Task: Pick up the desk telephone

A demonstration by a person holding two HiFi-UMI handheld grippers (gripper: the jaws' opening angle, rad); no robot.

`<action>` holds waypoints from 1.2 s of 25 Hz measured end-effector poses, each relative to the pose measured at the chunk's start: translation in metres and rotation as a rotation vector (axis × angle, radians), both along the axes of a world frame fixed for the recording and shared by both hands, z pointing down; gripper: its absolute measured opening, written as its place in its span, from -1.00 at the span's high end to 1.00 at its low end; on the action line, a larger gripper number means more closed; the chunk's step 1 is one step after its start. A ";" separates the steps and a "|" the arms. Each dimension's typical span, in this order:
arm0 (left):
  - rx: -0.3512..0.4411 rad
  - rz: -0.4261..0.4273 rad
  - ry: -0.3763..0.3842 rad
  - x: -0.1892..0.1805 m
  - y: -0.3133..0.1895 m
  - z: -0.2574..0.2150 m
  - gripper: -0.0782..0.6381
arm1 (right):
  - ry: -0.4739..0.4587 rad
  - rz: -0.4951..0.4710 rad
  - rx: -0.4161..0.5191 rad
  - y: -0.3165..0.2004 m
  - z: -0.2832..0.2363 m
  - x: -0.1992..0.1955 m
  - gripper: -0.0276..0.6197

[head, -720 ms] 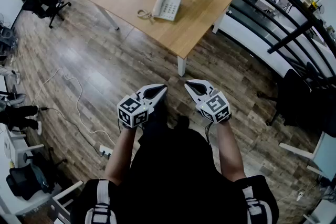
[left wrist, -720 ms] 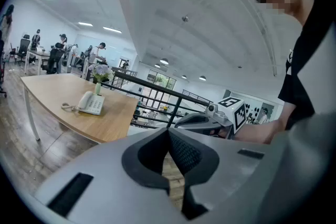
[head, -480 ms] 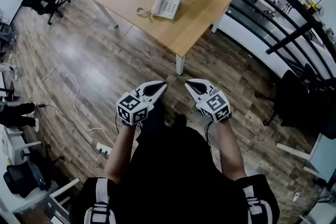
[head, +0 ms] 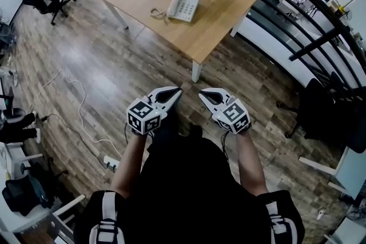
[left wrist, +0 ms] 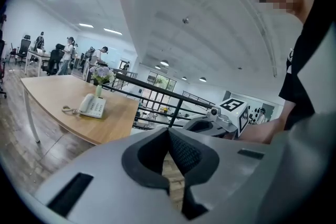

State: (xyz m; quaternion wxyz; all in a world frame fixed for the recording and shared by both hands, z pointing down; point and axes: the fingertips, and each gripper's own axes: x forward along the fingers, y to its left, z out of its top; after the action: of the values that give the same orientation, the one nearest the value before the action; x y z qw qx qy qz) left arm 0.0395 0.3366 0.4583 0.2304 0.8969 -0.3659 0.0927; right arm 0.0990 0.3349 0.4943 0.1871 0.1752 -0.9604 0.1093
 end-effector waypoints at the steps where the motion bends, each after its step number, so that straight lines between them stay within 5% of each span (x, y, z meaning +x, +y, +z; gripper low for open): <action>1: 0.000 0.001 0.000 -0.003 -0.002 0.001 0.72 | 0.007 0.003 0.007 -0.001 0.001 -0.003 0.84; 30: -0.009 0.128 0.061 -0.111 -0.117 0.008 0.73 | 0.103 0.249 -0.020 -0.100 0.025 -0.078 0.84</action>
State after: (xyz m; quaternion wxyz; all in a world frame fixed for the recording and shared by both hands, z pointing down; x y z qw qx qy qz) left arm -0.0718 0.2192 0.4666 0.2392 0.9198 -0.3003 0.0815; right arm 0.0214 0.2348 0.5194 0.2232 0.2967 -0.9191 0.1321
